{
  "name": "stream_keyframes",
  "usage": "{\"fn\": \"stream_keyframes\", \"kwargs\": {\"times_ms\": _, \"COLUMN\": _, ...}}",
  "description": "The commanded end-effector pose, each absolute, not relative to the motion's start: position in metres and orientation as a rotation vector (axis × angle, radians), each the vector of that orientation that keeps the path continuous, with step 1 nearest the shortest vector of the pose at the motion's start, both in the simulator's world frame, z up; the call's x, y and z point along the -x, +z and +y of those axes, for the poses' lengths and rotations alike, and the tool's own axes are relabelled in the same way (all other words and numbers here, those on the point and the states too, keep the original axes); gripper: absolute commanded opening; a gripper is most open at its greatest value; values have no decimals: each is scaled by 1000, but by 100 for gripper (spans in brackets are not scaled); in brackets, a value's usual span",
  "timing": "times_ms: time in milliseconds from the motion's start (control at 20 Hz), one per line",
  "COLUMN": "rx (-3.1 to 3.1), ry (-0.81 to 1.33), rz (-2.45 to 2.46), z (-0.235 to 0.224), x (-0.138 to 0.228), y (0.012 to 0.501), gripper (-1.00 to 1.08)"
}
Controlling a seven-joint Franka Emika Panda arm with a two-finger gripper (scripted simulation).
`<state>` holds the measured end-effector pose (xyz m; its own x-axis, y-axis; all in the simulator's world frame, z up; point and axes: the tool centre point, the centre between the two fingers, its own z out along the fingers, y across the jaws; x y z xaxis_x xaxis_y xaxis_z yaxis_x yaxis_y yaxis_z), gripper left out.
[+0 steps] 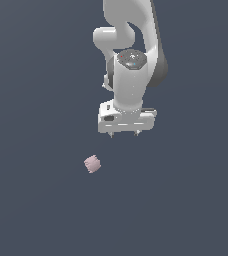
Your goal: Pick up the object and move it to a goal position.
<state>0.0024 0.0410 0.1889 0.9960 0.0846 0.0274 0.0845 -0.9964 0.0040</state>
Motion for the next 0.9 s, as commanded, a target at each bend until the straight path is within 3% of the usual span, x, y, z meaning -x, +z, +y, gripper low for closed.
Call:
{"fn": "stream_keyframes", "kwargs": {"times_ms": 0, "rx": -3136, "ry": 43, "rz": 133, "z": 41, "x": -2, "y": 189, "gripper": 100}}
{"fn": "stream_keyframes", "kwargs": {"times_ms": 850, "rx": -3143, "ry": 71, "rz": 126, "z": 35, "x": -11, "y": 203, "gripper": 100}}
